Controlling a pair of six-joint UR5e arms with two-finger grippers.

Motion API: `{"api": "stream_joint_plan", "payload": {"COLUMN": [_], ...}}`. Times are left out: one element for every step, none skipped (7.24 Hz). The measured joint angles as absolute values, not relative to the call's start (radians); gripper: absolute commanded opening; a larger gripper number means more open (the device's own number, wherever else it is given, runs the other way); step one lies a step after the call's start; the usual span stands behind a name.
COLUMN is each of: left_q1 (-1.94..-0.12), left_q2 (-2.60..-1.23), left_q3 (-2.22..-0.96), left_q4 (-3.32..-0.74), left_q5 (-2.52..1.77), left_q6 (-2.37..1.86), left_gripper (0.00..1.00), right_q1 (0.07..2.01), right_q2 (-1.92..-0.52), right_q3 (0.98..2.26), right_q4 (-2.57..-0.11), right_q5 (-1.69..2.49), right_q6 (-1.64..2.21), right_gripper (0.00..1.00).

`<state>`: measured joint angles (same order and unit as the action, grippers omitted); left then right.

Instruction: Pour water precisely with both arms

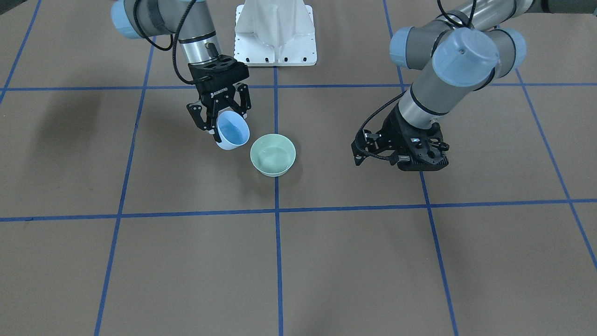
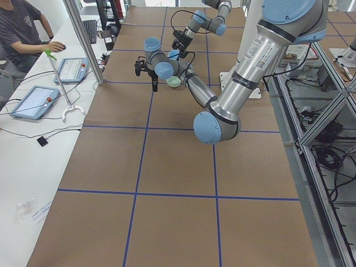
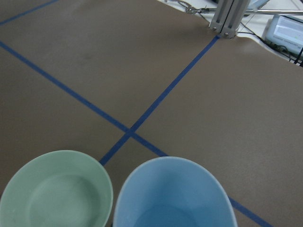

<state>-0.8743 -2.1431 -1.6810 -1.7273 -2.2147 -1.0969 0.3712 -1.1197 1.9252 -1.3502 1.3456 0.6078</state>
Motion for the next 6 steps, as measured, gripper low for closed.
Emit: {"api": "stream_joint_plan", "payload": {"left_q1": [-0.882,-0.885,-0.886,-0.887,-0.887,-0.888], "left_q2": [-2.140,-2.139,-2.138,-2.137,-2.136,-2.136], "left_q3": [-1.682,-1.684,-1.686,-1.687,-1.687,-1.687], "left_q4": [-1.727,-1.725,-1.724,-1.723,-1.723,-1.723], "left_q5": [-2.224,-2.227,-2.229,-2.229,-2.230,-2.230], "left_q6": [-1.092,-1.090,-1.090,-1.090,-1.090,-1.089], "left_gripper": [0.90,0.90,0.90,0.90,0.90,0.90], "right_q1": [0.352,0.339,0.332,0.328,0.326,0.326], "right_q2": [-1.104,-1.078,-1.045,-1.014,-0.985,-0.960], "right_q3": [1.925,1.922,1.918,1.914,1.902,1.878], "right_q4": [-1.408,-1.465,-1.530,-1.592,-1.640,-1.668], "right_q5": [1.343,1.342,1.343,1.344,1.344,1.344], "right_q6": [0.595,0.580,0.564,0.540,0.514,0.486], "right_gripper": [0.26,0.26,0.26,0.27,0.27,0.27]}}
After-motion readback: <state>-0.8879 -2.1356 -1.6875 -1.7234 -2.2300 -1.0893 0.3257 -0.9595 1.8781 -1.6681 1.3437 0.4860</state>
